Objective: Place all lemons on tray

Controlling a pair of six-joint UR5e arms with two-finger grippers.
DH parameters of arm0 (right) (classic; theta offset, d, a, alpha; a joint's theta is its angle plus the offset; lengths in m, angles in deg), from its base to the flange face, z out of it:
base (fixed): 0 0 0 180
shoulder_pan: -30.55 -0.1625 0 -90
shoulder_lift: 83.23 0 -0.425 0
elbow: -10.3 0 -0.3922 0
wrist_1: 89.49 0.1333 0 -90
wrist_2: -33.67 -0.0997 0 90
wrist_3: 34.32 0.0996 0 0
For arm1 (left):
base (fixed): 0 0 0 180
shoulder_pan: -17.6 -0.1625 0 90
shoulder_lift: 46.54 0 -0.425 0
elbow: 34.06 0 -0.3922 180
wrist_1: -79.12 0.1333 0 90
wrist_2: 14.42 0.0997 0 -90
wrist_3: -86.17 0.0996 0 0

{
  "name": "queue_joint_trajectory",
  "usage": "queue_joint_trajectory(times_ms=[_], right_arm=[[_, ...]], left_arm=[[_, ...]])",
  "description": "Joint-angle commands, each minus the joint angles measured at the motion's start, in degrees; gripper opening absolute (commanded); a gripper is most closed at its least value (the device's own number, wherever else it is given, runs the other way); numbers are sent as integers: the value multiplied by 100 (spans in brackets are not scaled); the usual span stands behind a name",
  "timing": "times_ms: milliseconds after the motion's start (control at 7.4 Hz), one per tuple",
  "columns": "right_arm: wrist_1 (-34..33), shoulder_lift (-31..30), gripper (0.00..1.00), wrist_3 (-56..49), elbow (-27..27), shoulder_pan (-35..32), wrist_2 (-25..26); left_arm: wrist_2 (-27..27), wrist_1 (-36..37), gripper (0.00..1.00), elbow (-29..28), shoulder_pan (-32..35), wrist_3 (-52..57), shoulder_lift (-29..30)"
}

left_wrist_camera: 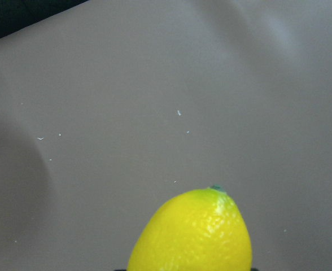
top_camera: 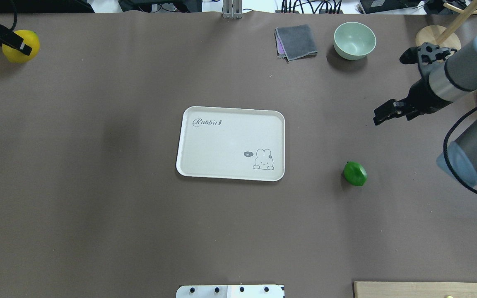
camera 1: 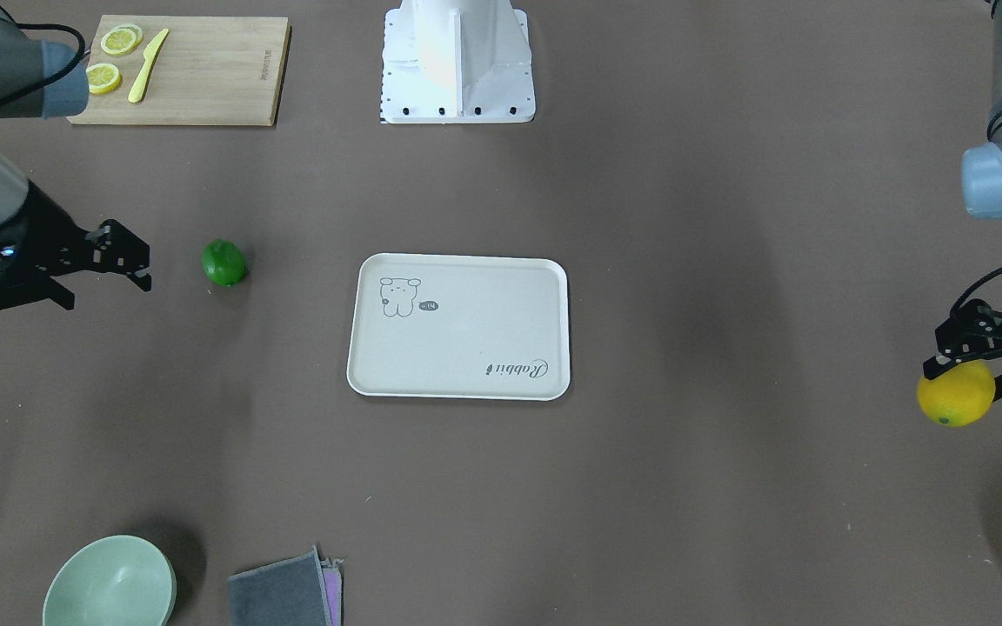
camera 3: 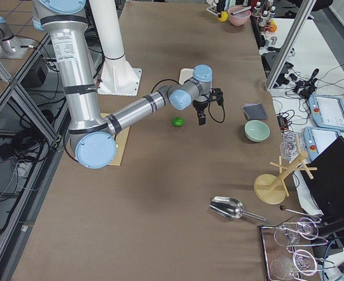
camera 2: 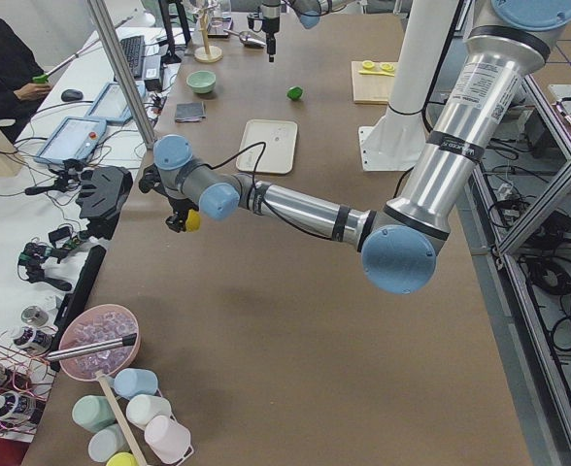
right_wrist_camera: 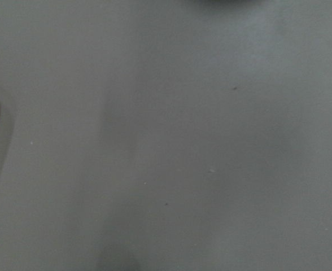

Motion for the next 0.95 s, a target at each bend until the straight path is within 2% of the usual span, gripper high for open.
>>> queue_joint_trajectory(times_ms=[0,270,676,811], right_arm=[[175,8,100,178,-14,649,229],[326,-1,100,222,-75,1037,282],[344,17,100,231,-347,1346,361],[344,17,100,231,-426,1372,370]], left_arm=[[20,-1,0,110,-328,-818,158],[28,-19,0,336,-618,-1460,317],[765,-62,0,426,-1620,-2401,685],[767,-63,0,435,-1631,-2464,712]])
